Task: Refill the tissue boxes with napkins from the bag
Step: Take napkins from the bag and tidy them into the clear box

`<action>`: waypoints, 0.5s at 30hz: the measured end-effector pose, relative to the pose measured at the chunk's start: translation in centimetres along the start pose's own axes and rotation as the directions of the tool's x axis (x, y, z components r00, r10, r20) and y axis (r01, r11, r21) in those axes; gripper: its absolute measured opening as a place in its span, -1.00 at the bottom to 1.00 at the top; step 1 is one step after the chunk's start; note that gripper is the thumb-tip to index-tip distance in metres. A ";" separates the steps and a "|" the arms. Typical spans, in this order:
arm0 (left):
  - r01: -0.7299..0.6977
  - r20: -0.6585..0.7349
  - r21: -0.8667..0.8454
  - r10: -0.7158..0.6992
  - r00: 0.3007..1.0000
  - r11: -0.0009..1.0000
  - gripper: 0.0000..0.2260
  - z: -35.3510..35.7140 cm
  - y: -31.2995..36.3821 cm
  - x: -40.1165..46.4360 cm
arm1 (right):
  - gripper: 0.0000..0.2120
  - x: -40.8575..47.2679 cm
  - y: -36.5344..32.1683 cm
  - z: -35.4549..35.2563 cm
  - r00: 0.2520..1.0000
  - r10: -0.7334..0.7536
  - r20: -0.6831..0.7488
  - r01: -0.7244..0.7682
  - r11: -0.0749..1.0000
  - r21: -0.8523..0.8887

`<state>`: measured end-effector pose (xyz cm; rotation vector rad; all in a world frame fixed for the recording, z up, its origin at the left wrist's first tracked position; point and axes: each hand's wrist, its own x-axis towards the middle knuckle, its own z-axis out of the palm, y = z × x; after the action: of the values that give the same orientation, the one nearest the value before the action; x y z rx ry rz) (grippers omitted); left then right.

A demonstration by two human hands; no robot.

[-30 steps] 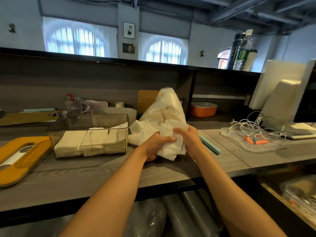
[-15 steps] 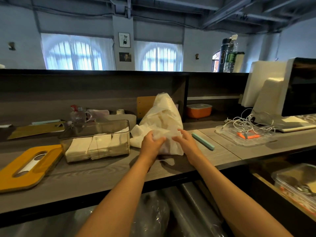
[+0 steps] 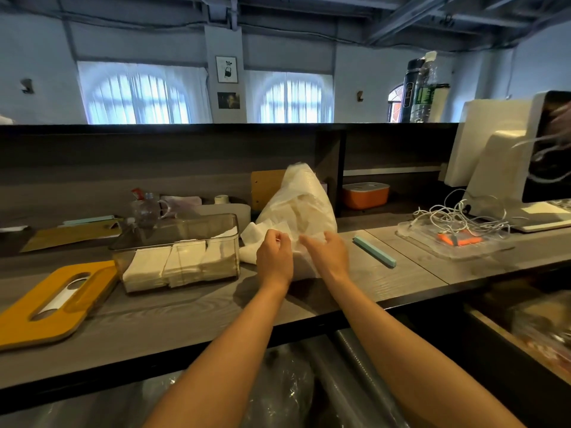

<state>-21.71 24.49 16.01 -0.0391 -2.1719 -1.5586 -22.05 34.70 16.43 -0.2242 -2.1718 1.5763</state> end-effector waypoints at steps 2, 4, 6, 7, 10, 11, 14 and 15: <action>0.006 -0.016 0.025 -0.006 1.000 1.000 -0.81 0.0 -0.1 0.1 | -0.82 0.1 0.3 -0.7 0.998 0.011 -0.063 -0.007 0.997 0.073; 0.022 -0.020 0.029 -0.022 1.000 0.999 -0.80 0.0 0.1 0.2 | -0.82 0.0 0.5 -1.2 0.997 0.029 -0.073 -0.018 0.989 0.147; 0.016 -0.001 0.000 -0.016 1.000 1.000 -0.77 0.0 0.2 0.2 | -0.79 -0.2 0.2 -1.0 1.000 -0.003 -0.016 0.006 0.985 0.174; 0.002 0.010 -0.010 -0.002 1.000 1.000 -0.75 -0.1 0.3 0.1 | -0.79 -0.2 0.2 -0.9 1.000 -0.024 0.009 0.022 0.986 0.165; 0.001 -0.005 -0.002 -0.001 1.000 1.000 -0.77 -0.2 0.2 -0.2 | -0.82 -0.2 0.4 -0.8 1.000 -0.006 -0.013 0.008 0.990 0.141; 0.018 -0.024 0.015 -0.017 1.000 1.000 -0.80 -0.2 0.1 -0.1 | -0.82 -0.2 0.6 -0.9 0.999 0.019 -0.037 -0.013 0.989 0.146; 0.053 -0.045 0.052 -0.050 0.998 0.997 -0.84 -0.2 0.0 0.0 | -0.80 0.0 0.5 -1.1 0.999 0.029 -0.024 -0.024 0.980 0.199; 0.044 -0.026 0.035 -0.043 0.999 0.998 -0.82 -0.2 0.1 0.0 | -0.77 0.0 0.3 -1.0 1.000 0.009 0.014 -0.012 0.979 0.204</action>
<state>-21.58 24.34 16.10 0.0393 -2.1934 -1.5353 -21.66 35.65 16.38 -0.1609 -2.0027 1.7961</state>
